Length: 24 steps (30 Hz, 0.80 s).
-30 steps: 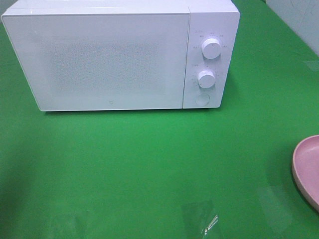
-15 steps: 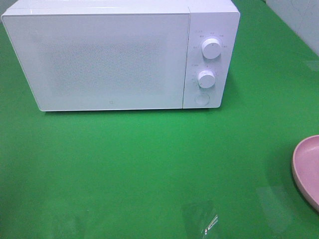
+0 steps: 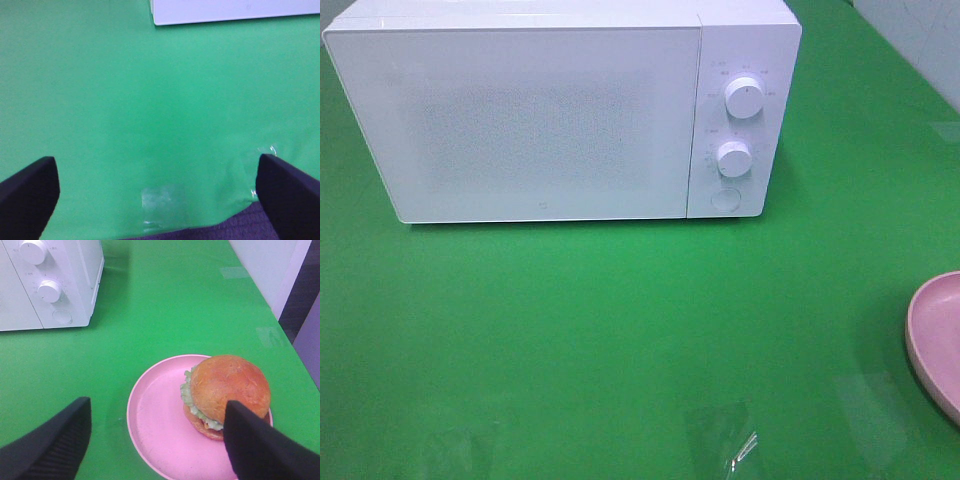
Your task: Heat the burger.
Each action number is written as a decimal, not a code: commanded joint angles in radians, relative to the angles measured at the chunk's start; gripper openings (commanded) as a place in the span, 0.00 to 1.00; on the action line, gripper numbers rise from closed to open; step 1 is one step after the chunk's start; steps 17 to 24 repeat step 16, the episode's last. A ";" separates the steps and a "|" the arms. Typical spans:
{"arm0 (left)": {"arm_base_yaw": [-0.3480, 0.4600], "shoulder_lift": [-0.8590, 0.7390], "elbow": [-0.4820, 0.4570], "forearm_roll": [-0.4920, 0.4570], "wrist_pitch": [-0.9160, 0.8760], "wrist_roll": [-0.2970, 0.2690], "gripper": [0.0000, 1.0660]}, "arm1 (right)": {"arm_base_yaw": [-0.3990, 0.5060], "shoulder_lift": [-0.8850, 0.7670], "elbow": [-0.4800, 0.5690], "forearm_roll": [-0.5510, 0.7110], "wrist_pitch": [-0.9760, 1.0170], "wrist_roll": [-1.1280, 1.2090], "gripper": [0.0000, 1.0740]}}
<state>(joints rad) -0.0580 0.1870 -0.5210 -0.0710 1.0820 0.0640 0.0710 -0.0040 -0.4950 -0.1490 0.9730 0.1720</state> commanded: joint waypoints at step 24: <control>0.103 -0.216 0.004 -0.007 -0.014 0.001 0.95 | -0.007 -0.027 0.000 0.002 -0.009 -0.013 0.66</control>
